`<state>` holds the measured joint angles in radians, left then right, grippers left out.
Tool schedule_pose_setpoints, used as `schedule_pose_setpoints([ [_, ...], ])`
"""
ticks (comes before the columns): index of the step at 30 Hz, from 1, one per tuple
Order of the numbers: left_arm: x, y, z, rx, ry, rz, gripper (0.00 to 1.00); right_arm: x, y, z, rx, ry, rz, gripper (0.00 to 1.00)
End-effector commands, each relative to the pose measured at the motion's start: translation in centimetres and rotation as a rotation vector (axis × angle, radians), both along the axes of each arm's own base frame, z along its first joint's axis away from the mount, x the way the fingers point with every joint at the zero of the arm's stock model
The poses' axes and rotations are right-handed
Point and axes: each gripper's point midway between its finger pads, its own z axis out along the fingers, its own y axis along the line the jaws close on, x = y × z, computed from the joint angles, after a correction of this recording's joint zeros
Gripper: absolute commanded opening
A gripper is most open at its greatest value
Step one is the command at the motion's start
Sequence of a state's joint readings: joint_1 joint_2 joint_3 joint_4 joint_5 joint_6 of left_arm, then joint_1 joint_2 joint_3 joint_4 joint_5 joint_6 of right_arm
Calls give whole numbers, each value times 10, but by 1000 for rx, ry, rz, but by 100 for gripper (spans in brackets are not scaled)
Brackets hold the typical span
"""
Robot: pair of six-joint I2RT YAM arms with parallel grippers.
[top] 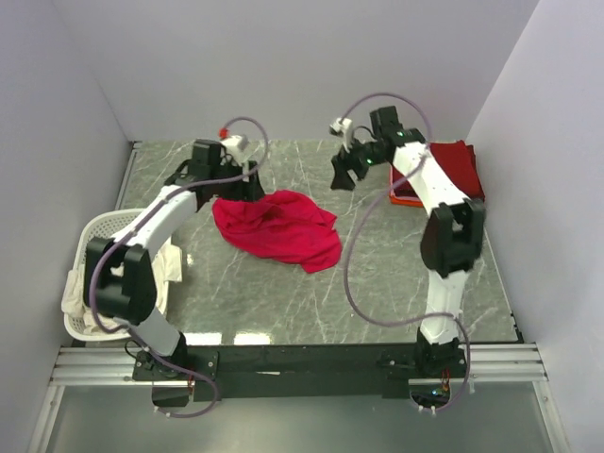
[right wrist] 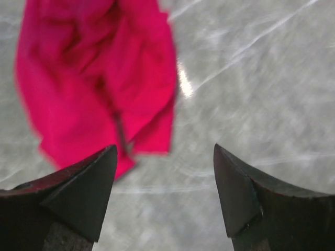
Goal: Fold and stack the t-shirts
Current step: Move the tshirt to the center of the board, then flatten the tshirt out
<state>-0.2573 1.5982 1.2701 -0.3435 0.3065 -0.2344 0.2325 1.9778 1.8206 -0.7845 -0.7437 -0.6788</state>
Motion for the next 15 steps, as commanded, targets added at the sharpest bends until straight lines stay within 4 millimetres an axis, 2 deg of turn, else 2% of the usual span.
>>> schedule_pose_setpoints([
  [1,-4,-18,-10,224,-120,-291,82,4,24,-15,-61,105,32,80],
  [2,0,-19,-17,278,-148,-337,83,12,27,-36,-83,156,-3,79],
  [4,6,-26,-18,298,-186,-381,83,25,36,-38,-91,150,-34,79],
  [5,9,-28,-24,312,-193,-415,82,29,36,-51,-106,181,-67,79],
  [7,10,-36,-26,307,-201,-465,81,38,40,-59,-100,174,-106,79],
  [12,18,-52,-45,297,-182,-516,77,43,47,-89,-149,226,-185,78],
  [15,19,-56,-58,297,-152,-530,72,35,56,-105,-165,264,-176,75],
])
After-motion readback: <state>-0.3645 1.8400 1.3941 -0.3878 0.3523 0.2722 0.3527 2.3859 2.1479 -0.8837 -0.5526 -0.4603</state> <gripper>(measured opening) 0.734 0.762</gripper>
